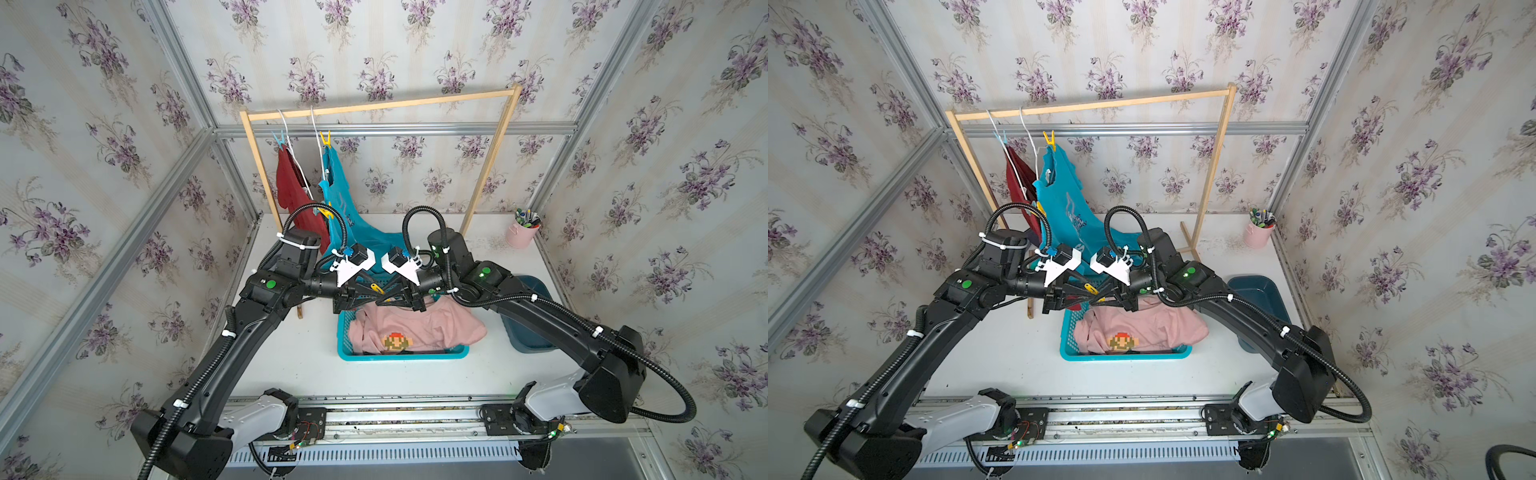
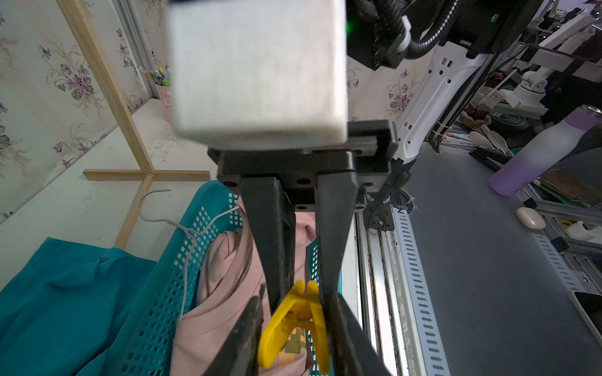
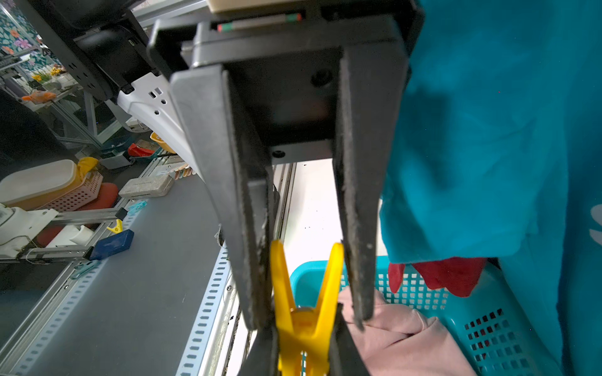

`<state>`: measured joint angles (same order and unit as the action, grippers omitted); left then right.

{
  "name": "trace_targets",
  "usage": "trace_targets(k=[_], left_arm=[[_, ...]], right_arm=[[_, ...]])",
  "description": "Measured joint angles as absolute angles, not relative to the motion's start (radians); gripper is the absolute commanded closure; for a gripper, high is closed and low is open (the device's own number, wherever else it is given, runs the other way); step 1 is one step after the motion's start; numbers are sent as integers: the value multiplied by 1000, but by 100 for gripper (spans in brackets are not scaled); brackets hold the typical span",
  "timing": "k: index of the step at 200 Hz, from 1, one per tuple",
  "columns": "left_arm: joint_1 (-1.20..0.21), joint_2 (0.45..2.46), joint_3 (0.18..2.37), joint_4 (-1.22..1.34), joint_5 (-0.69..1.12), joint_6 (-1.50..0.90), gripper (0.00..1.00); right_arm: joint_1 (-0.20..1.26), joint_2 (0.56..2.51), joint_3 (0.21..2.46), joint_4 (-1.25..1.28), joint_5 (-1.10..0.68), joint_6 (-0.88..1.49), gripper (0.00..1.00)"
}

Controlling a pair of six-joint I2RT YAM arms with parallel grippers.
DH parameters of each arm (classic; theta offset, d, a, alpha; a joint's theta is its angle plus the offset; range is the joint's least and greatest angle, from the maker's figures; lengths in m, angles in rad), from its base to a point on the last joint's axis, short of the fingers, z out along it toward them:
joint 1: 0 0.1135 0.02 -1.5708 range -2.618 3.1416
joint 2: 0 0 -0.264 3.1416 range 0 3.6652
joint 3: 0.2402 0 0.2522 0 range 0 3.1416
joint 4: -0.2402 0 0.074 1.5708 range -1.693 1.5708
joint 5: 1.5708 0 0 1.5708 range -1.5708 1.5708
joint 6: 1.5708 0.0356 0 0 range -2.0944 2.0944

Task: Remove the clothespins securing t-shirts to the hanger
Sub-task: Place the clothespin in the storage box.

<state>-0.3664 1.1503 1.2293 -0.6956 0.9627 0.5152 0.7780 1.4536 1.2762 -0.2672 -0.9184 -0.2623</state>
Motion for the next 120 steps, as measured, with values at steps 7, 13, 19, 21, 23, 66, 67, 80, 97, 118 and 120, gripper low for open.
trace_targets(k=[7, 13, 19, 21, 23, 66, 67, 80, 97, 118, 120], left_arm=[[-367, 1151, 1229, -696, 964, 515, 56], [-367, 1151, 1229, -695, 966, 516, 53], [-367, 1151, 1229, -695, 968, 516, 49], [-367, 1151, 1229, -695, 968, 516, 48], [-367, 1151, 1229, -695, 968, 516, 47], [-367, 1150, 1229, -696, 969, 518, 0], [-367, 1150, 1229, -696, 968, 518, 1], [-367, 1150, 1229, -696, 964, 514, 1], [-367, 1142, 1230, -696, 952, 514, 0], [-367, 1118, 1234, -696, 926, 515, 1], [-367, 1114, 1234, -696, 922, 514, 0]], right_arm=[[778, 1454, 1275, -261, -925, -258, 99], [778, 1454, 1274, -257, -929, -254, 99], [778, 1454, 1274, -251, -933, -251, 100], [778, 1454, 1274, -249, -934, -249, 100], [778, 1454, 1273, -247, -935, -246, 100], [778, 1454, 1260, -229, -961, -234, 100], [778, 1454, 1259, -229, -961, -234, 100], [778, 1454, 1251, -227, -960, -234, 100], [776, 1451, 1238, -224, -948, -234, 100], [748, 1433, 1214, -218, -919, -231, 99], [745, 1431, 1211, -217, -917, -231, 99]])
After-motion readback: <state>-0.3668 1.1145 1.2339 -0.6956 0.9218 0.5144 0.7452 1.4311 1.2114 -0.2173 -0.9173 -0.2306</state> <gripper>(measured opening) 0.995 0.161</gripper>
